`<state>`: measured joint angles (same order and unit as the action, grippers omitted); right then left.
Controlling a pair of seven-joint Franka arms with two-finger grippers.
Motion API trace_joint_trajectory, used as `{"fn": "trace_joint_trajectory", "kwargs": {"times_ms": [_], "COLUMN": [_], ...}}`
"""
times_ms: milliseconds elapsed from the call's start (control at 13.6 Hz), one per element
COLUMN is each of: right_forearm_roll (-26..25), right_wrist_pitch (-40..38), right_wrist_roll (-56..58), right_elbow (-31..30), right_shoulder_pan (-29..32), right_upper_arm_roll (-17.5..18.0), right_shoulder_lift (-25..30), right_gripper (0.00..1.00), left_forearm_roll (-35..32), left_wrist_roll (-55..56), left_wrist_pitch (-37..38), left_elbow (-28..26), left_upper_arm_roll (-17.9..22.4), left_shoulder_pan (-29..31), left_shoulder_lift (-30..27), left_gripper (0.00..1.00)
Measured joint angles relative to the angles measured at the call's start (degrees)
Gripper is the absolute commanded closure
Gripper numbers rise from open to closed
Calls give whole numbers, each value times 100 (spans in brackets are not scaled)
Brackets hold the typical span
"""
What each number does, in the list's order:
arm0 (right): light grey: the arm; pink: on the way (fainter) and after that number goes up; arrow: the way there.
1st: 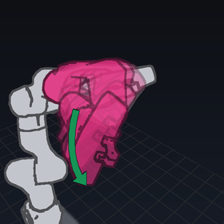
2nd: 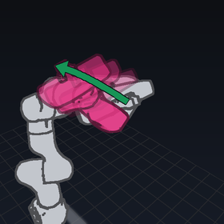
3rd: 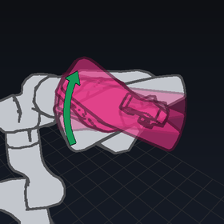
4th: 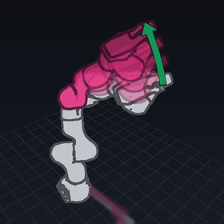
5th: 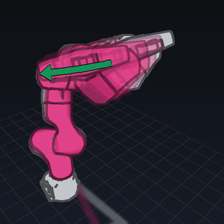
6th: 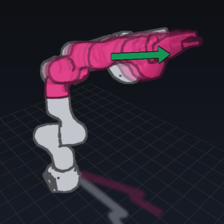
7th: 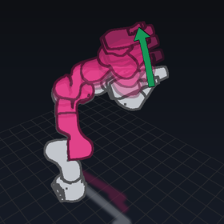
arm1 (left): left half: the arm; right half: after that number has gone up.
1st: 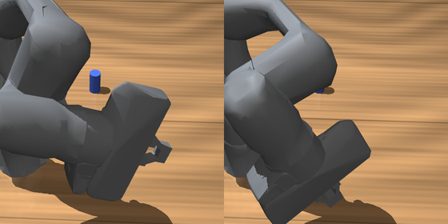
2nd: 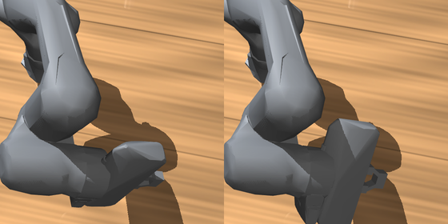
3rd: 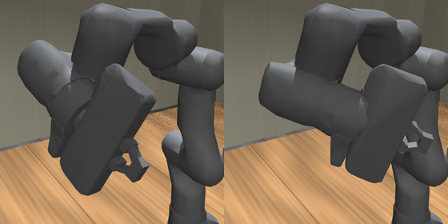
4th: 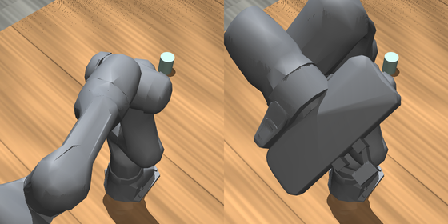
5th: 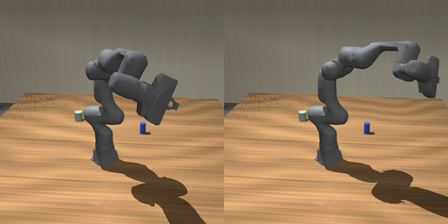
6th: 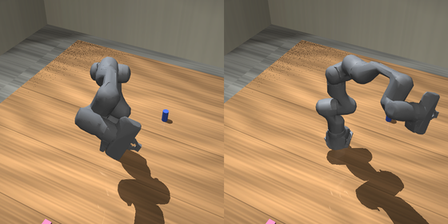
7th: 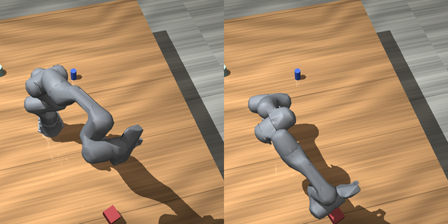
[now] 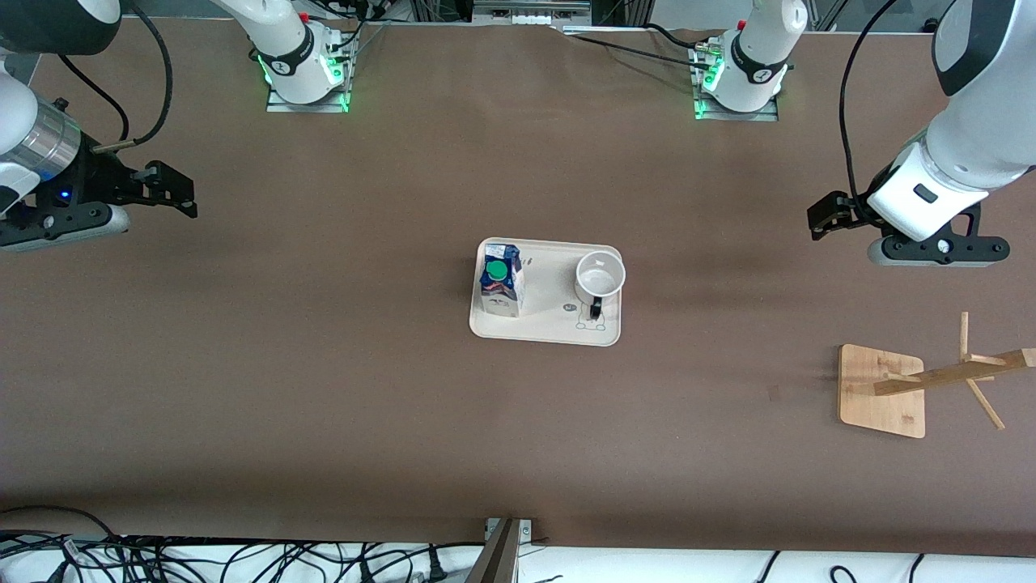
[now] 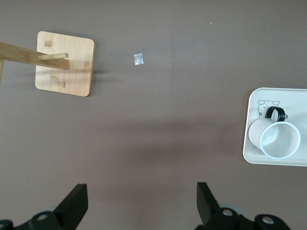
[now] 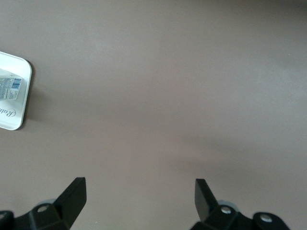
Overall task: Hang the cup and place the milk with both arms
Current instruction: 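Reach the right gripper down to the blue milk carton on the tray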
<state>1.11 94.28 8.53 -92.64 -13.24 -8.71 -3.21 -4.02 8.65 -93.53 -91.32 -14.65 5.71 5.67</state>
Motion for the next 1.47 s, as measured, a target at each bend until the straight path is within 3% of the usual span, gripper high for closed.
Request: {"fn": "trace_joint_trajectory", "kwargs": {"times_ms": [588, 1029, 1249, 1469], "right_forearm_roll": [0, 2, 547, 774], "right_wrist_pitch": [5, -20, -5, 439], "right_wrist_roll": [0, 30, -222, -1397], "right_elbow": [0, -4, 5, 187], "right_shoulder_pan": [27, -46, -203, -902], "right_upper_arm_roll": [-47, 1, 161, 261], "right_shoulder_lift": [-8, -382, -539, -968], "right_gripper": [0, 0, 0, 0], "left_forearm_roll": [0, 0, 0, 0], "left_wrist_roll": [15, 14, 12, 12], "left_wrist_pitch": [-1, 127, 179, 176], "left_elbow": [33, 19, 16, 23], "left_upper_arm_roll": [11, 14, 7, 0], "left_shoulder_pan": [15, 16, 9, 1], "left_shoulder_lift": [10, 23, 36, 36], "left_gripper": [0, 0, 0, 0]}}
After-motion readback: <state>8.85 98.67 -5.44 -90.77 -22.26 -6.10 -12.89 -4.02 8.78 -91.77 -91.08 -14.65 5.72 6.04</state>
